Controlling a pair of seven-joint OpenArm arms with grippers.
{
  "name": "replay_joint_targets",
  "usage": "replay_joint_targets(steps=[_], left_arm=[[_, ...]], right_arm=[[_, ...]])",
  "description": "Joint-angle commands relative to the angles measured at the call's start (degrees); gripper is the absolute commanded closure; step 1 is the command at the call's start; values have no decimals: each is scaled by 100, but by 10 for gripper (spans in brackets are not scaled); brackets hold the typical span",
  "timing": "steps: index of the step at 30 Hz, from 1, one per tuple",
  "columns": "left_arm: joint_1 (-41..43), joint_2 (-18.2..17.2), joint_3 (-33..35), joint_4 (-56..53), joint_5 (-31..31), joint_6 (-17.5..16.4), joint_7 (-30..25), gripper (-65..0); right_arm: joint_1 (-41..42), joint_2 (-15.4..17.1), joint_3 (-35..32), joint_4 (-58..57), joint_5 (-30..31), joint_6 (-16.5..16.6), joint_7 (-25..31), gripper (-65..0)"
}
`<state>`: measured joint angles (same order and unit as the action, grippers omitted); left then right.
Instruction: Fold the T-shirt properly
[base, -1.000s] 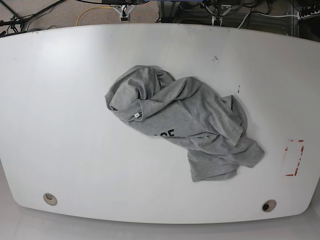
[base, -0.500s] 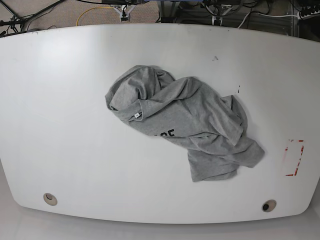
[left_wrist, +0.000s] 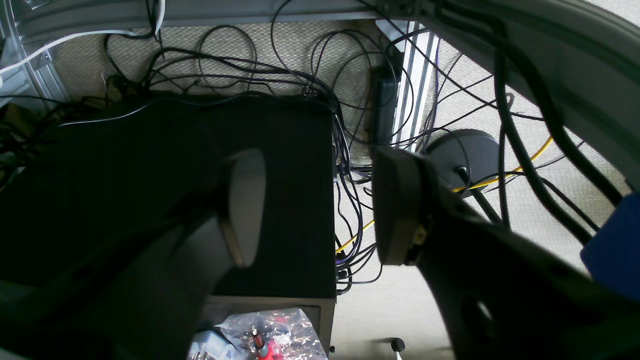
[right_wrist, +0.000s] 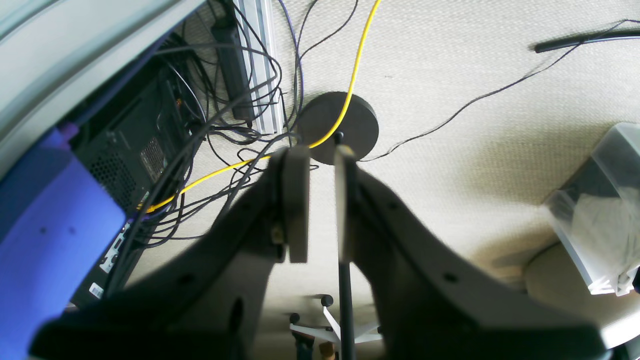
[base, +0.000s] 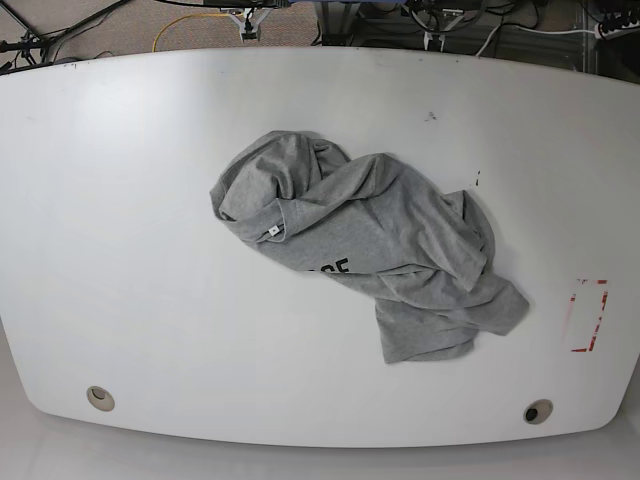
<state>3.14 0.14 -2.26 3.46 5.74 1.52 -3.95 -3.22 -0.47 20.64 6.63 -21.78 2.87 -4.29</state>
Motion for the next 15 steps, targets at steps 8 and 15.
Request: replay_joint_targets(steps=[8,15], left_arm=[[-7,-7,-5,19,-13,15,-7,-313],[5,-5,-5,-10,0,18,-39,-314]], right_arm=[[-22,-3,9,-14,29,35,-11,-83],[-29,-32,-16,-30,15,35,-1,-82]])
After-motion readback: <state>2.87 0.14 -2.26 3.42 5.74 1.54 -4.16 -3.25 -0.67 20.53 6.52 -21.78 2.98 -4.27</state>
